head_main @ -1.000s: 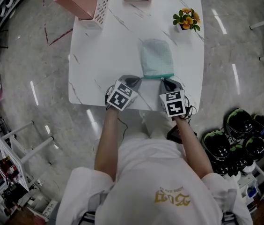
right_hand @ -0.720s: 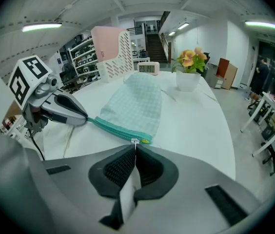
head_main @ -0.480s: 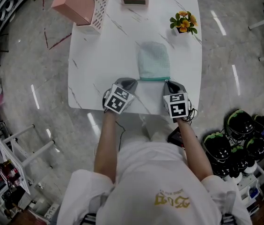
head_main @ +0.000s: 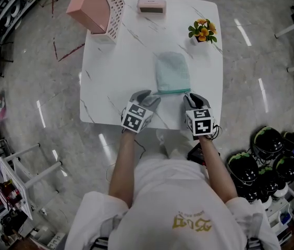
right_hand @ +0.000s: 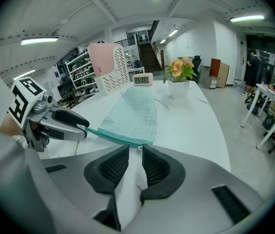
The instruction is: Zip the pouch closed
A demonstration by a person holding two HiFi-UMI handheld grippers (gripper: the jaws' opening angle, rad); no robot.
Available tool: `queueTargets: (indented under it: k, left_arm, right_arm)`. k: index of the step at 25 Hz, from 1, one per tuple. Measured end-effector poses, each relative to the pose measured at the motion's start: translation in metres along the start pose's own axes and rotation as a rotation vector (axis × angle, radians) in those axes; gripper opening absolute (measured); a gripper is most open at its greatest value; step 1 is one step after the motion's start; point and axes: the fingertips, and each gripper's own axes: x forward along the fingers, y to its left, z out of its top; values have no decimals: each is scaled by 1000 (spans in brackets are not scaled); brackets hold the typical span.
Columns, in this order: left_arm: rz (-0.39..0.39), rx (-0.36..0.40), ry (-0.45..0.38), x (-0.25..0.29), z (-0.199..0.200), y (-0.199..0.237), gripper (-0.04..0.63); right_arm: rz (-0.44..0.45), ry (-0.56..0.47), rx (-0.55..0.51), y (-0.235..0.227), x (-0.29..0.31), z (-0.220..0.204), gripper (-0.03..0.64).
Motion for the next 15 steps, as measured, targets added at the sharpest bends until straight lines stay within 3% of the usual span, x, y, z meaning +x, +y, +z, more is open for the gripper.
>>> queueTargets:
  k: [5,9,15]
  left_arm:
    - [76,-45,-125,-22,25,-3,213]
    - [60,-79,-259,-45,46,-15,219]
    - [59,-76,-408,-82,75,-42,127]
  right_arm:
    - [-32,-90,20,-1,-27,14,87]
    - [-26,-183,21,6,-54,30,58]
    - [41,-302,54,23,-87,50,12]
